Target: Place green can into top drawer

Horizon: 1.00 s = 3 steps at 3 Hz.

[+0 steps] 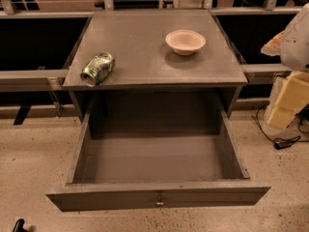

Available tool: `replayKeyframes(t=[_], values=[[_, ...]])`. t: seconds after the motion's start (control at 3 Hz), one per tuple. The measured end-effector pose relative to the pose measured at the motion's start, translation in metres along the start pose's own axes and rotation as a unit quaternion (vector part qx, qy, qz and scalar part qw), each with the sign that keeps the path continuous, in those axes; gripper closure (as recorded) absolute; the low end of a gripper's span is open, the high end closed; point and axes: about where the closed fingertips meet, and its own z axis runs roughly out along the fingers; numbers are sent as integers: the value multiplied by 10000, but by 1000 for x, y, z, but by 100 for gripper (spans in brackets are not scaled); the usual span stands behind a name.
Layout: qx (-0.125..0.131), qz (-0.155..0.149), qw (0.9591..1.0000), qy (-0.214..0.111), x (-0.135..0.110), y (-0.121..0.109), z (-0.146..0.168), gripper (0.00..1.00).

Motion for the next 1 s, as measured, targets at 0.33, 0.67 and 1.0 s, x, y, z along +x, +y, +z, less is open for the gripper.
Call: replayKeyframes(t=[0.33,0.67,1.0], values=[[0,0,10000,0,0,0,0,0],[-166,-834,9964,47,-49,-11,32,0],[-601,-2950,9536,49,-187,4,105,0]])
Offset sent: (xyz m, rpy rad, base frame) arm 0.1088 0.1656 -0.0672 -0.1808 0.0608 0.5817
